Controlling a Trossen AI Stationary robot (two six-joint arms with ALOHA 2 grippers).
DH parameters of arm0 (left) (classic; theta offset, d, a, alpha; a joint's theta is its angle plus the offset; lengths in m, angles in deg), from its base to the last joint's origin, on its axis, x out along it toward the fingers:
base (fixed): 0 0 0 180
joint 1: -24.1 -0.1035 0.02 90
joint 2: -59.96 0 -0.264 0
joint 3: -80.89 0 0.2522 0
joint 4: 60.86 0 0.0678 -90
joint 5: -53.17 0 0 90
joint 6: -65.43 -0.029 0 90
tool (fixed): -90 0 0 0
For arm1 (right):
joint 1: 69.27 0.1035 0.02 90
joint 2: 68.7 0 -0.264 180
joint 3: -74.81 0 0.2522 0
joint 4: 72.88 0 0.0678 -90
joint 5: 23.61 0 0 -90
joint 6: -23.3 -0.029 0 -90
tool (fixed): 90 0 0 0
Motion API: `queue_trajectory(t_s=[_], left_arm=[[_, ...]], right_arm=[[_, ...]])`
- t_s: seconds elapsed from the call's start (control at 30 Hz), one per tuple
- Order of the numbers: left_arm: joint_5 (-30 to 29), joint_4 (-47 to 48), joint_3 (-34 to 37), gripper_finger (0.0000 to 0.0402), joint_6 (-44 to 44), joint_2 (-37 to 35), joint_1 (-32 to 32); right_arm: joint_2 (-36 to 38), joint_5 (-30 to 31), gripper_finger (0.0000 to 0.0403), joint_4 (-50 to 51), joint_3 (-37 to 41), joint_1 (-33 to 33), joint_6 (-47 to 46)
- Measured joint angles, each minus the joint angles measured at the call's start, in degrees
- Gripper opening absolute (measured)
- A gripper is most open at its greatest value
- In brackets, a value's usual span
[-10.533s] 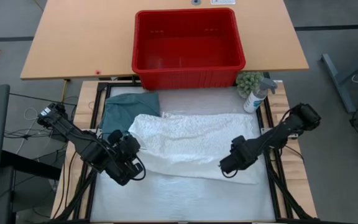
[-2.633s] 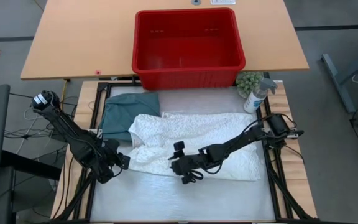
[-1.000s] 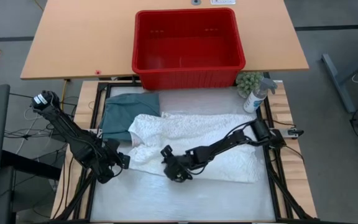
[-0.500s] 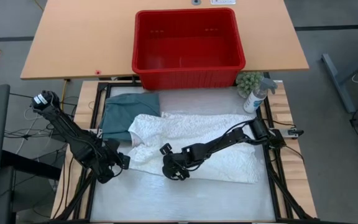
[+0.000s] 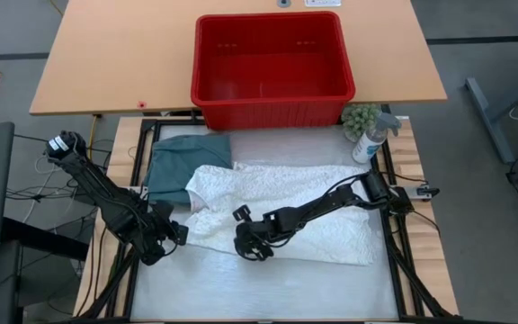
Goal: Fold Laundry from Bin
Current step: Fold the white shirt in the red bin
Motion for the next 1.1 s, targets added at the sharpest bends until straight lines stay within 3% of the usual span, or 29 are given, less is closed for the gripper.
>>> queue_trajectory(t_s=[0.47, 0.87, 1.1], left_arm=[[0.3, -1.2, 0.0, 0.0000, -0.1, 0.0, 0.0], [0.0, -1.1, 0.0, 0.0000, 0.2, 0.0, 0.0], [-1.5, -1.3, 0.0, 0.0000, 0.3, 0.0, 0.0]], right_arm=[[0.1, 1.4, 0.0016, 8.4, -6.4, -1.9, -0.9], [0.1, 2.3, 0.0016, 19.4, -6.3, -3.0, 0.7], [0.1, 1.4, 0.0062, 18.6, -6.3, -4.9, -3.4]])
